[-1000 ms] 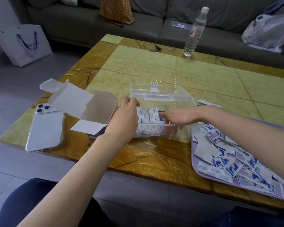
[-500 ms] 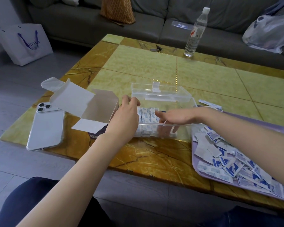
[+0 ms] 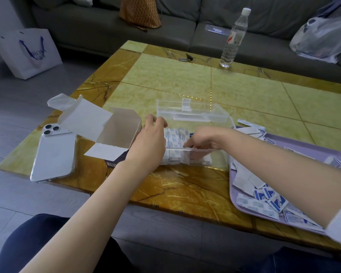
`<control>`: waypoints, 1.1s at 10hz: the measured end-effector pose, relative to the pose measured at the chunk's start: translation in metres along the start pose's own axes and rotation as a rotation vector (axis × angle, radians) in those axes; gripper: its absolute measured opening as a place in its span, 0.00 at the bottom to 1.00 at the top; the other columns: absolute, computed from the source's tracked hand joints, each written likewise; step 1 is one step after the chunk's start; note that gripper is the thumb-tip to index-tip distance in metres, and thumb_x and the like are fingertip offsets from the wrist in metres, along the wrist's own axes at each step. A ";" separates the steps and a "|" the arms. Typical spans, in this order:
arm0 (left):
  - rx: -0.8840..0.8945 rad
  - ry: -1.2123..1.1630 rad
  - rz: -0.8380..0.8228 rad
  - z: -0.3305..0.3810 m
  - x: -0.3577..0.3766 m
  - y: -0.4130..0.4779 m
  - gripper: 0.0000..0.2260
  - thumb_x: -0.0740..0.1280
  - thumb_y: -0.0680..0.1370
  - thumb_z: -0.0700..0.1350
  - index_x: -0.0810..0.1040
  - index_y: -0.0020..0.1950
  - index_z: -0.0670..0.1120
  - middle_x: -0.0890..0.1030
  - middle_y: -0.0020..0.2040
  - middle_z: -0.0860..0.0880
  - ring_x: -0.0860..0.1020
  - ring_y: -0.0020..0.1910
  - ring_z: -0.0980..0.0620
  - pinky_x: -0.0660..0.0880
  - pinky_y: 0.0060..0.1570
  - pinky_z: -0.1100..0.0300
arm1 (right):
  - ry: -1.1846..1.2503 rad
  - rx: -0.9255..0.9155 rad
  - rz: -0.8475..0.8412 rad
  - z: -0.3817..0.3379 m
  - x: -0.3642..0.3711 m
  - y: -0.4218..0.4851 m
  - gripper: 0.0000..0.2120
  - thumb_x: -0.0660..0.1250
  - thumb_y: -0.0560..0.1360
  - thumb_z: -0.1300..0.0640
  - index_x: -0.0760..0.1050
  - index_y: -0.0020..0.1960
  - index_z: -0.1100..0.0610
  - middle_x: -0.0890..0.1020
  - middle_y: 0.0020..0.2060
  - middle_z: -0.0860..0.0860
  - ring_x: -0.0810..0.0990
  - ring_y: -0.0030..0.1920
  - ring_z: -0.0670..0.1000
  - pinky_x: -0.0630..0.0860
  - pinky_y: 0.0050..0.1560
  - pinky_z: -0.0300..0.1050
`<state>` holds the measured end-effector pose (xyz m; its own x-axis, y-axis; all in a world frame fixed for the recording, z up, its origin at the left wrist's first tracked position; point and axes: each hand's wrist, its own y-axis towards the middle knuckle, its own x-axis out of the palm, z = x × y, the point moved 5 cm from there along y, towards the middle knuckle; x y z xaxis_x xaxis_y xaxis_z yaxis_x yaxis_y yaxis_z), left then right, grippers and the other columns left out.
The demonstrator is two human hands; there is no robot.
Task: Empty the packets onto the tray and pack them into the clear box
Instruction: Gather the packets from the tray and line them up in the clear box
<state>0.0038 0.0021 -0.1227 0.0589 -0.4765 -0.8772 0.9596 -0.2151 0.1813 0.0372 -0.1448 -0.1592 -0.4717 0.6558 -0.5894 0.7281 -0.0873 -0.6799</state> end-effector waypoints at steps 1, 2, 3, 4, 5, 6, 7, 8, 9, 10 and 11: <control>-0.003 -0.021 -0.004 0.001 0.000 0.002 0.13 0.55 0.79 0.35 0.68 0.63 0.42 0.66 0.63 0.39 0.73 0.55 0.41 0.67 0.48 0.60 | 0.044 0.032 -0.035 -0.001 0.003 0.004 0.12 0.65 0.77 0.60 0.72 0.57 0.65 0.78 0.48 0.58 0.79 0.49 0.55 0.76 0.59 0.50; 0.003 -0.030 0.013 0.001 0.001 0.002 0.13 0.55 0.79 0.35 0.68 0.63 0.41 0.66 0.63 0.39 0.73 0.55 0.41 0.67 0.47 0.60 | 0.039 0.051 -0.057 0.002 0.002 0.004 0.08 0.67 0.76 0.58 0.72 0.47 0.63 0.77 0.41 0.55 0.77 0.46 0.54 0.76 0.59 0.51; 0.013 -0.007 0.021 0.001 0.001 0.003 0.13 0.56 0.79 0.35 0.68 0.63 0.41 0.66 0.64 0.39 0.73 0.55 0.41 0.67 0.47 0.60 | 0.046 0.048 -0.043 0.006 -0.004 0.003 0.08 0.67 0.75 0.56 0.73 0.44 0.61 0.78 0.39 0.52 0.77 0.41 0.50 0.77 0.52 0.44; 0.037 0.033 0.024 0.000 0.004 0.003 0.13 0.55 0.79 0.35 0.68 0.63 0.41 0.66 0.63 0.39 0.73 0.55 0.42 0.66 0.47 0.61 | 0.062 0.033 -0.047 0.007 -0.007 0.000 0.09 0.67 0.76 0.55 0.75 0.48 0.61 0.76 0.38 0.50 0.75 0.37 0.47 0.75 0.44 0.39; 0.028 0.096 -0.049 0.001 0.004 0.001 0.10 0.55 0.78 0.35 0.69 0.58 0.42 0.66 0.65 0.40 0.72 0.57 0.42 0.65 0.46 0.62 | 0.071 0.009 -0.031 0.005 -0.005 0.001 0.12 0.67 0.75 0.53 0.74 0.52 0.61 0.76 0.43 0.51 0.76 0.42 0.48 0.76 0.49 0.41; 0.110 0.223 -0.093 -0.001 0.009 0.002 0.09 0.57 0.76 0.33 0.62 0.45 0.47 0.62 0.69 0.44 0.66 0.63 0.49 0.62 0.44 0.65 | 0.054 0.015 -0.020 0.003 -0.001 0.001 0.10 0.67 0.76 0.55 0.71 0.44 0.61 0.75 0.39 0.50 0.74 0.37 0.47 0.74 0.40 0.37; 0.112 0.216 -0.086 -0.007 0.013 0.004 0.11 0.58 0.76 0.33 0.59 0.43 0.47 0.61 0.70 0.45 0.65 0.63 0.51 0.62 0.44 0.65 | 0.062 0.031 -0.036 0.001 0.000 0.000 0.09 0.67 0.76 0.56 0.73 0.47 0.63 0.79 0.47 0.55 0.78 0.43 0.51 0.77 0.51 0.43; 0.132 0.223 -0.052 -0.007 0.013 0.005 0.10 0.57 0.76 0.33 0.58 0.41 0.45 0.61 0.70 0.45 0.65 0.64 0.50 0.62 0.44 0.65 | 0.009 0.056 -0.061 -0.001 -0.003 -0.005 0.17 0.64 0.78 0.56 0.71 0.60 0.66 0.81 0.54 0.58 0.81 0.42 0.53 0.79 0.49 0.43; 0.139 0.212 -0.040 -0.005 0.011 0.004 0.10 0.58 0.76 0.33 0.61 0.43 0.46 0.62 0.70 0.45 0.65 0.63 0.51 0.62 0.43 0.65 | 0.018 0.082 -0.124 -0.003 0.000 -0.009 0.19 0.62 0.79 0.56 0.68 0.64 0.68 0.79 0.57 0.62 0.82 0.51 0.57 0.79 0.51 0.46; 0.148 0.230 -0.052 -0.003 0.010 0.003 0.09 0.57 0.76 0.33 0.62 0.44 0.46 0.61 0.70 0.45 0.65 0.63 0.50 0.61 0.42 0.66 | 0.008 0.098 -0.147 -0.004 0.003 -0.009 0.14 0.61 0.79 0.56 0.70 0.58 0.66 0.80 0.50 0.61 0.81 0.51 0.59 0.78 0.52 0.48; 0.166 0.232 -0.047 -0.002 0.009 0.002 0.09 0.57 0.76 0.33 0.62 0.46 0.47 0.60 0.70 0.45 0.64 0.64 0.50 0.61 0.44 0.65 | -0.001 0.104 -0.138 -0.004 0.001 -0.008 0.09 0.62 0.79 0.56 0.73 0.50 0.63 0.79 0.44 0.57 0.79 0.42 0.55 0.77 0.50 0.44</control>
<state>0.0067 -0.0010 -0.1315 0.0954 -0.2592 -0.9611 0.9059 -0.3775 0.1917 0.0326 -0.1405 -0.1524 -0.5646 0.6660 -0.4875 0.6005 -0.0737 -0.7962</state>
